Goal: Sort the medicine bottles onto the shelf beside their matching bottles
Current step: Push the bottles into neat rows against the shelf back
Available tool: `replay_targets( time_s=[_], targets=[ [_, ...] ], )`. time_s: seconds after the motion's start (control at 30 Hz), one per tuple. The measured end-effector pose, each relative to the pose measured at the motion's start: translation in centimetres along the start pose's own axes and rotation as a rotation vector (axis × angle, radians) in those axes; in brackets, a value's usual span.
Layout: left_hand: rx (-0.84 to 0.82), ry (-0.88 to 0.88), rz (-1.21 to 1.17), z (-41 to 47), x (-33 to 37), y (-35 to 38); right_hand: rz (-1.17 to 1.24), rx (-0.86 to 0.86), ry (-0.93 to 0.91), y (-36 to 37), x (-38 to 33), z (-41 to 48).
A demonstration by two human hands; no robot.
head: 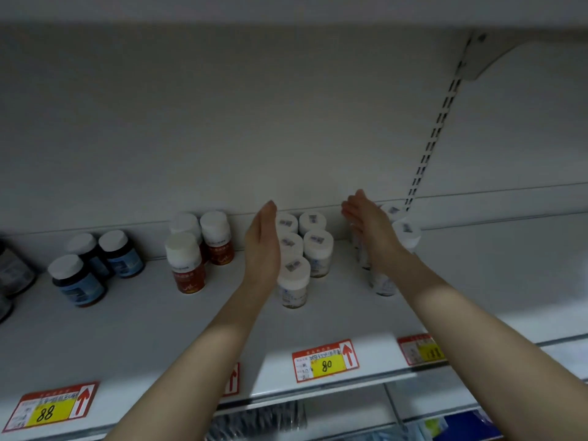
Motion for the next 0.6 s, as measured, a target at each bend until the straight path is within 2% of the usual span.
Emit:
replay_targets(
  time_s=[0.1,0.33,0.47,0.6],
  targets=[
    [-0.049,0.058,-0.102,-1.7,1.9,2.2,0.085,0.071,-0.045,-2.7,-3.1,-0.5],
    [-0.137,0.083,-0.103,-3.7,2.8,9.7,0.147,0.184,-0.139,-10.7,-6.4,0.4],
    [-0.078,0.037,-0.066,-3.8,1.1,12.9,0.118,0.211,-0.080,-15.2,-3.5,1.6],
    [0.028,-0.056,0.009,-2.7,-2.6,14.0,0.096,0.165,-0.015,-16.9,0.8,2.6]
  ],
)
Point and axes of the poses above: each hand's wrist, its own z-axis towards the middle knuckle, its own y-axis out of the palm, x = y × z, the point moved 8 cm from there along z, towards the middle knuckle, and after that the axes turned 15 degrees about -y, right-handed, at the moved point
